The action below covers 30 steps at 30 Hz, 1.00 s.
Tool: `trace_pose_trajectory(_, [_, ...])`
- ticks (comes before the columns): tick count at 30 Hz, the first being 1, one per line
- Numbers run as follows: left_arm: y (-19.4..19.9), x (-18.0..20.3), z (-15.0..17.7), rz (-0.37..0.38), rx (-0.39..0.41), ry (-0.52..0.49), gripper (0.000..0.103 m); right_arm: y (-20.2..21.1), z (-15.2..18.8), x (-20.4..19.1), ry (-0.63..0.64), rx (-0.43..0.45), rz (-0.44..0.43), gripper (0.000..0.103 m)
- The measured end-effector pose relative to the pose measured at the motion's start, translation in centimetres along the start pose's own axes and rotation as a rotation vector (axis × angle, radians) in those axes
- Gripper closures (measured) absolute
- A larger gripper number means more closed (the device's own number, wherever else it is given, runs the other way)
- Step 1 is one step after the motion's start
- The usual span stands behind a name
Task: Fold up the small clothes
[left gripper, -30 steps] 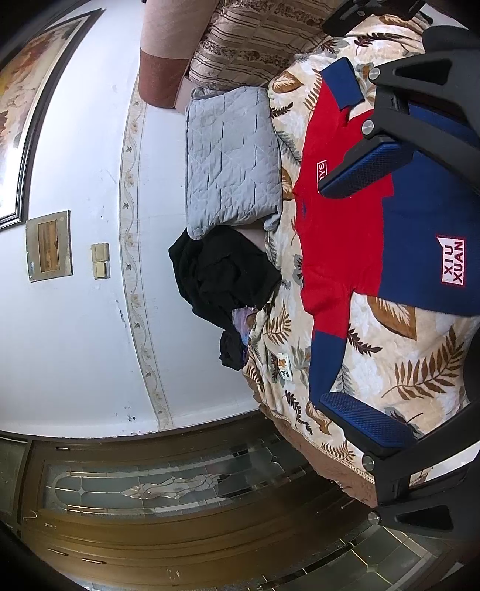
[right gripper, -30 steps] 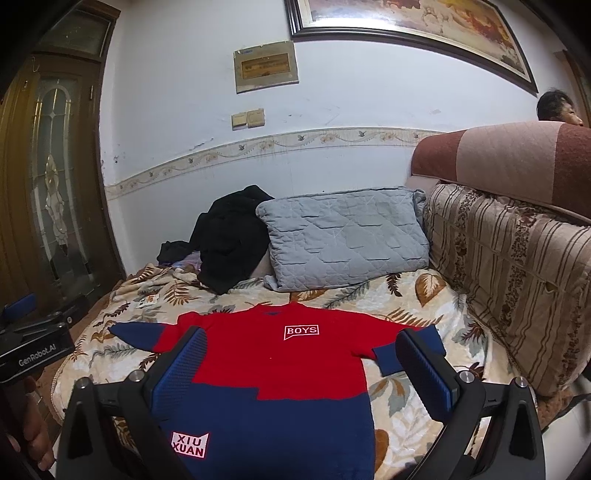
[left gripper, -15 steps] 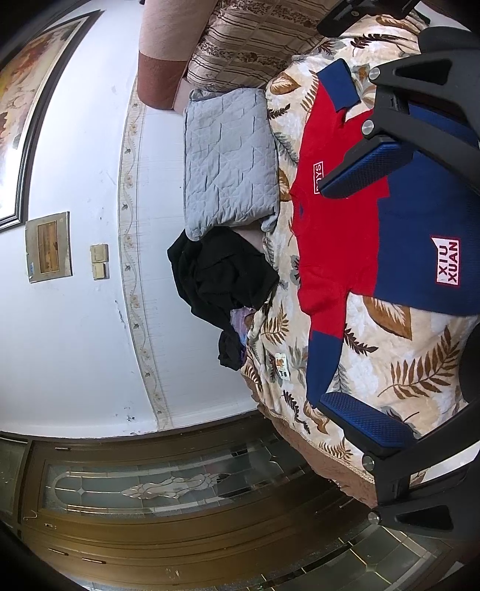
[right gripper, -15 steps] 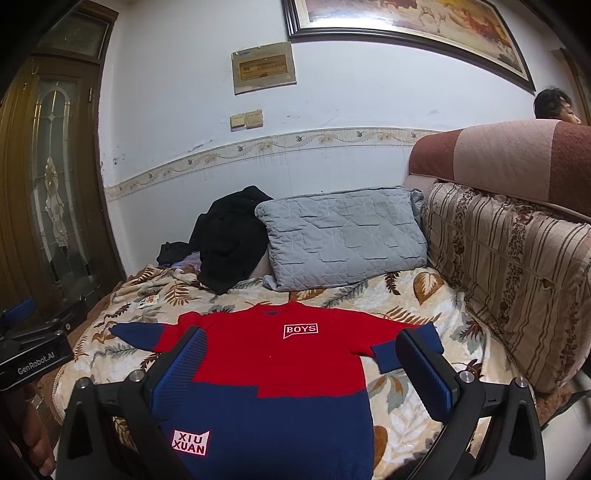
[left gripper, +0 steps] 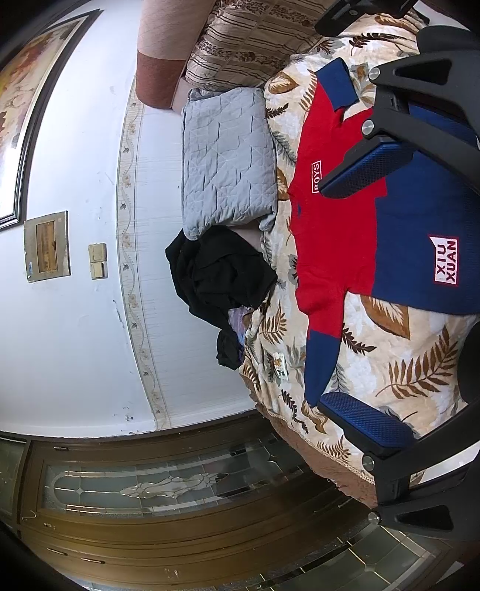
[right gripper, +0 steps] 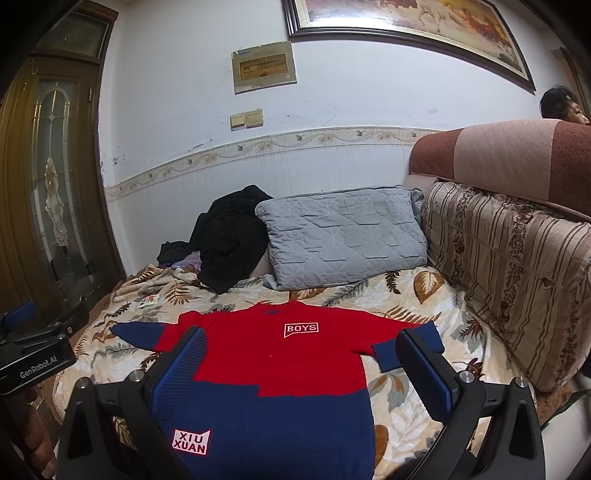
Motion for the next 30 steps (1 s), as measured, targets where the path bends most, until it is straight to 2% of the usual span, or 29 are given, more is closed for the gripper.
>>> trace_pose_trajectory(18, [-0.1,-0.2,0.1,-0.002,-0.002,-0.002,0.000,-0.5,-0.1,-0.2,0.008,-0.022,0.000,0.000])
trace_pose_trajectory(30, [-1.7,0.0,0.2,-0.006,-0.030,-0.009,0.000,-1.8,0.1,-0.4,0.011,-0.044,0.002,0.000])
Point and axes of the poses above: each gripper's, at about its wrist camera, not at the fingertips, and y roughly against the way its jaws point, x to its right, z to its underside, the point moved 1 cm from there along -y, roughly the way its jaws point
